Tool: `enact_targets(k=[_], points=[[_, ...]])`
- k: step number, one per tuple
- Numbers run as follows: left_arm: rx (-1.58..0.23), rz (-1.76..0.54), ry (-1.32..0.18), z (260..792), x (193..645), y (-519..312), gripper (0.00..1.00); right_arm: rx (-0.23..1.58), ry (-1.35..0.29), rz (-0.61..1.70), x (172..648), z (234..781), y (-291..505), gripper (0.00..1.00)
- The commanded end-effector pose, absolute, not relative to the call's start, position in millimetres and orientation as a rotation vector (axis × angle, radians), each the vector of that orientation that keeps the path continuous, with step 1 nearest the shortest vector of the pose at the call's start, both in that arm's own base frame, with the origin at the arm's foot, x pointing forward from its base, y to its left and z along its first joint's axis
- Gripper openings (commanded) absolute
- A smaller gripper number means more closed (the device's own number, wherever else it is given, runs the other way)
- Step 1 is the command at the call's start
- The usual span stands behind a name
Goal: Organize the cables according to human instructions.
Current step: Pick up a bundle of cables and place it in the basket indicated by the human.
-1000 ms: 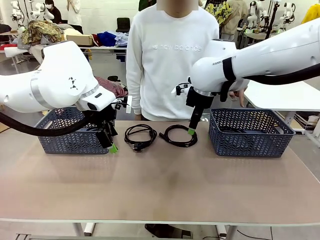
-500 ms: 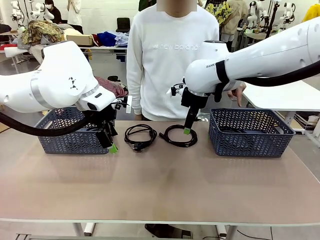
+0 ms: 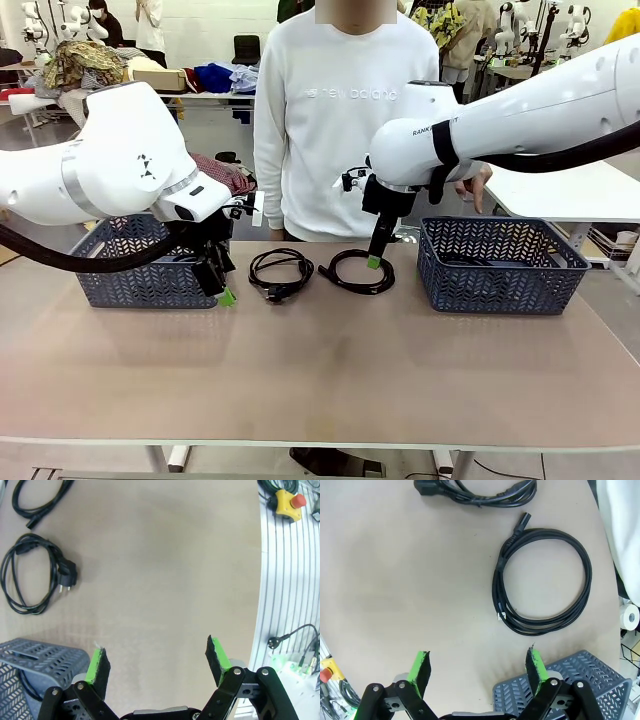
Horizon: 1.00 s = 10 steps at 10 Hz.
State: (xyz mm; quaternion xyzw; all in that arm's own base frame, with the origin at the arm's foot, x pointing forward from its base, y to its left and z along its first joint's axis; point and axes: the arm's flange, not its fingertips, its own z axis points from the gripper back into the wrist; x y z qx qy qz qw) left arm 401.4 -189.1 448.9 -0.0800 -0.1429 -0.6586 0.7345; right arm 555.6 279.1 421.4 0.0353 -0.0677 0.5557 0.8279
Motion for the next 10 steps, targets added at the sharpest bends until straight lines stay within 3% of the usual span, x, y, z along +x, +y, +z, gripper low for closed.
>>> enact_targets(k=[1,10], points=[[-0.171,-1.446,-0.311,449.9,401.1,-186.5,1.0,0.083,-0.141,1.219,558.2,412.9,290.3,1.0],[-0.171,-1.446,-0.311,449.9,401.1,-186.5,1.0,0.069,-0.125,1.197,602.7,348.0,332.7,1.0]])
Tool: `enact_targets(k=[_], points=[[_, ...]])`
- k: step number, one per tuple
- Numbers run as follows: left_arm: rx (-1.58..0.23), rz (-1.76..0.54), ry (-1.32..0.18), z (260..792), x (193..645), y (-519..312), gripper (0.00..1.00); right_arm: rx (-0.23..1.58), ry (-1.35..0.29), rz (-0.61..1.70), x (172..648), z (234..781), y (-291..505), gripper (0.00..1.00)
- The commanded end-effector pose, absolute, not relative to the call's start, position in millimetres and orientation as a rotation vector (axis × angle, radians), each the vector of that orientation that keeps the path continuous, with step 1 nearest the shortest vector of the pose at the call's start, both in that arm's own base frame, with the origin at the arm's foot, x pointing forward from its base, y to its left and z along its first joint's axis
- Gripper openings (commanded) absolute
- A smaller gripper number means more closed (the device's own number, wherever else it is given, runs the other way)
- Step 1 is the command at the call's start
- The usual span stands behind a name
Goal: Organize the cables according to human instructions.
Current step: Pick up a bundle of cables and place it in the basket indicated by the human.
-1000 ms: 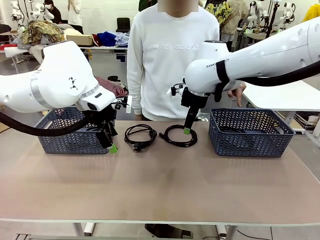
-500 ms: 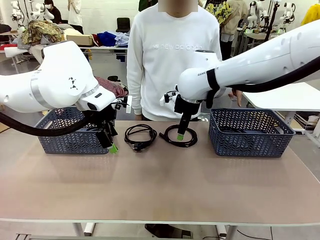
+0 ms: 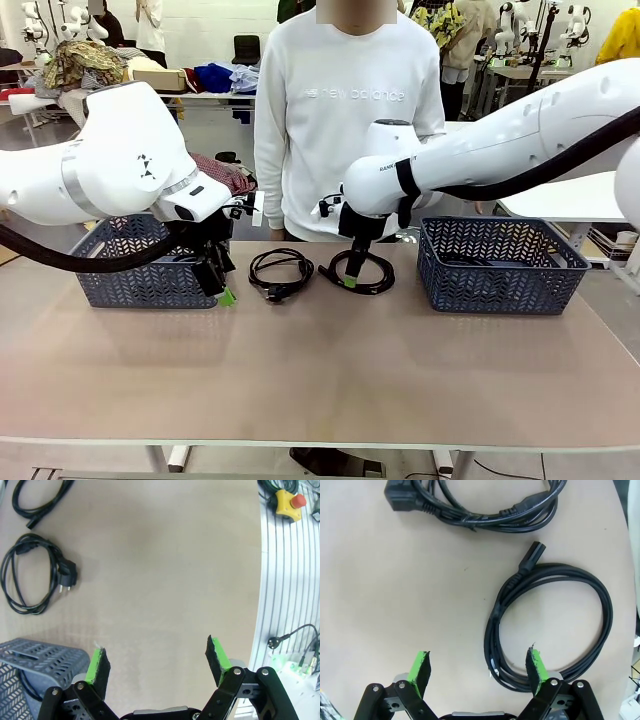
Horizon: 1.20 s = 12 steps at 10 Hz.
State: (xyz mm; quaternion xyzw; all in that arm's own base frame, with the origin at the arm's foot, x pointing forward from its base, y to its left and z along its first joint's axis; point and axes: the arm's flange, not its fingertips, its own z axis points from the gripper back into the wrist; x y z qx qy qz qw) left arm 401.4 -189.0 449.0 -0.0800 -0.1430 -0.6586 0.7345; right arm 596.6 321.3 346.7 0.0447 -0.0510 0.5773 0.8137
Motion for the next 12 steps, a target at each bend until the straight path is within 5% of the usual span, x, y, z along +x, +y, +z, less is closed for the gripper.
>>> enact_targets(k=[1,12], points=[[-0.171,-1.446,-0.311,449.9,401.1,-186.5,1.0,0.064,-0.116,1.193,605.4,342.9,338.2,1.0],[-0.171,-1.446,-0.311,449.9,401.1,-186.5,1.0,-0.014,-0.049,1.067,630.2,314.5,354.0,1.0]])
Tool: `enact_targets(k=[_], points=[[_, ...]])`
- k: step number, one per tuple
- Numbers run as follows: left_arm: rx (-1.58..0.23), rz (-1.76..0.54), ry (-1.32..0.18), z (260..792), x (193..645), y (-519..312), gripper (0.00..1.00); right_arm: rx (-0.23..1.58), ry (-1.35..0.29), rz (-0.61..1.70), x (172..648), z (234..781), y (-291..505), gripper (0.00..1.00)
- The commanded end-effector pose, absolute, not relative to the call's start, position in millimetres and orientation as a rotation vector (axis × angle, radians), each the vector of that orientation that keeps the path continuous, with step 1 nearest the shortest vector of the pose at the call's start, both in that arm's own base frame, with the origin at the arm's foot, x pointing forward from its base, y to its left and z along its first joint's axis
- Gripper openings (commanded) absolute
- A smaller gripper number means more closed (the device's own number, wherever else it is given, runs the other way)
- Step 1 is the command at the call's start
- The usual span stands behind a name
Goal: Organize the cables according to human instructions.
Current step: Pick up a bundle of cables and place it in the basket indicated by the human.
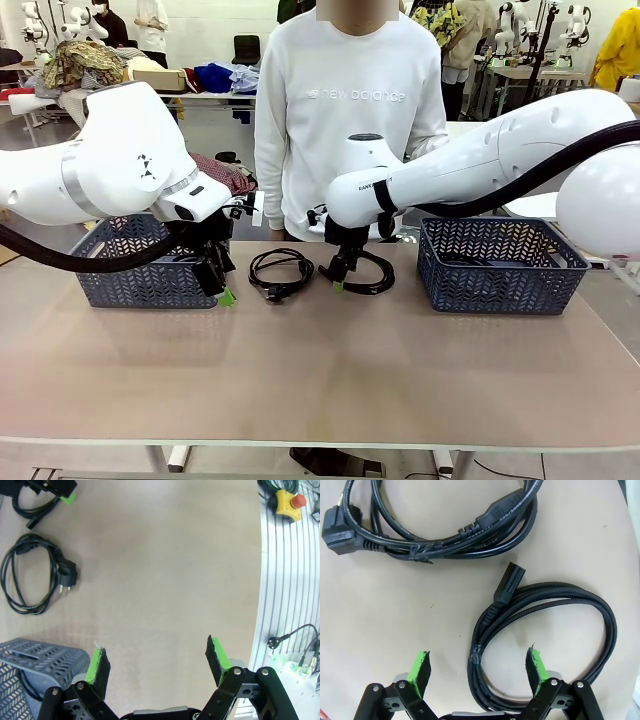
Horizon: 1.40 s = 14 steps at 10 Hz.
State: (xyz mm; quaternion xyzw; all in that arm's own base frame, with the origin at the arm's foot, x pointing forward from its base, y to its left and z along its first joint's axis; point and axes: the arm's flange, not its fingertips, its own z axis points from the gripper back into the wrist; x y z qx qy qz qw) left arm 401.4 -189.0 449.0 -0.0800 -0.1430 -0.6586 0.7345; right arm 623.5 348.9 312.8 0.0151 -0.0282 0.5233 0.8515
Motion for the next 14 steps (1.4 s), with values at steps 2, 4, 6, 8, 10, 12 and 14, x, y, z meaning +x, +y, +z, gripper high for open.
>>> enact_targets(k=[2,4,6,8,10,12,14], points=[[-0.171,-1.446,-0.311,449.9,401.1,-186.5,1.0,-0.021,-0.044,1.053,631.2,310.4,353.3,1.0],[-0.171,-1.446,-0.311,449.9,401.1,-186.5,1.0,-0.031,-0.038,1.049,632.3,308.8,354.3,1.0],[-0.171,-1.446,-0.311,449.9,401.1,-186.5,1.0,-0.025,-0.028,1.051,633.1,307.2,355.4,1.0],[-0.171,-1.446,-0.311,449.9,401.1,-186.5,1.0,-0.016,-0.022,1.051,633.5,306.9,356.6,0.88],[-0.171,-1.446,-0.311,449.9,401.1,-186.5,1.0,-0.007,-0.026,1.044,633.2,308.9,356.7,0.69],[-0.171,-1.446,-0.311,449.9,401.1,-186.5,1.0,-0.002,-0.024,1.038,633.2,308.9,355.9,0.49],[-0.171,-1.446,-0.311,449.9,401.1,-186.5,1.0,0.01,-0.018,1.032,633.0,308.8,354.8,0.29]])
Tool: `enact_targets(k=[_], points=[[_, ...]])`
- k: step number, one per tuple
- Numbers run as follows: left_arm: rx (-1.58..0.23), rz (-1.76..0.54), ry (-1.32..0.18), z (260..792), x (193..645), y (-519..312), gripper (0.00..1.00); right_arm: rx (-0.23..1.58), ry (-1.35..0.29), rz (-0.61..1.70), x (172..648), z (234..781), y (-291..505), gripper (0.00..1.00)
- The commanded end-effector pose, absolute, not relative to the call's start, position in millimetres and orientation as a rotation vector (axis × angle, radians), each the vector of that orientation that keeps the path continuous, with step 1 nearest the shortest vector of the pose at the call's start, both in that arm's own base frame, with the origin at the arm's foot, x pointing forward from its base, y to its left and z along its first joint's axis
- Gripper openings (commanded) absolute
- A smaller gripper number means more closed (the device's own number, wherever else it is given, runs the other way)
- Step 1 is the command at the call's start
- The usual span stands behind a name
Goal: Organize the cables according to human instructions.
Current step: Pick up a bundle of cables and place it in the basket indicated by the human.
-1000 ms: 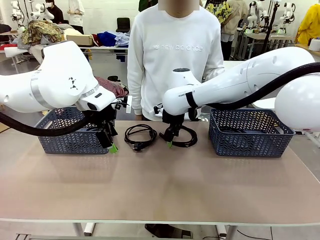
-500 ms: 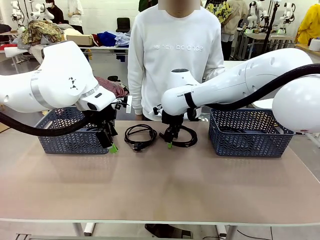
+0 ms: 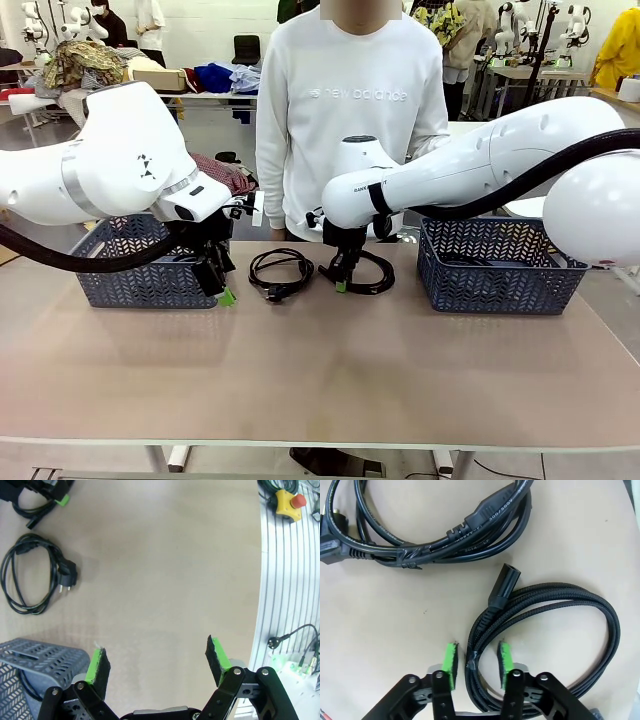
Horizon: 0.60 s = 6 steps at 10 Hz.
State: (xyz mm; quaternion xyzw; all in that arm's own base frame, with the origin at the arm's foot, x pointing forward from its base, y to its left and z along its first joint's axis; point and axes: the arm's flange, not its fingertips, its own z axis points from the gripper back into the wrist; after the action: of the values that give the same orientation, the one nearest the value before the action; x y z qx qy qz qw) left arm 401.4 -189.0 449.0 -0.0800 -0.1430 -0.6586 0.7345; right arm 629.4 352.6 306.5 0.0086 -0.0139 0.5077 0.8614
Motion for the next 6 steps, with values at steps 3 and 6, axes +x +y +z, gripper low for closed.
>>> enact_targets(k=[3,6], points=[[-0.171,-1.446,-0.311,449.9,401.1,-186.5,1.0,0.028,-0.022,1.019,632.6,309.9,353.4,0.01],[-0.171,-1.446,-0.311,449.9,401.1,-186.5,1.0,0.031,-0.021,0.915,631.8,318.4,345.7,0.0]])
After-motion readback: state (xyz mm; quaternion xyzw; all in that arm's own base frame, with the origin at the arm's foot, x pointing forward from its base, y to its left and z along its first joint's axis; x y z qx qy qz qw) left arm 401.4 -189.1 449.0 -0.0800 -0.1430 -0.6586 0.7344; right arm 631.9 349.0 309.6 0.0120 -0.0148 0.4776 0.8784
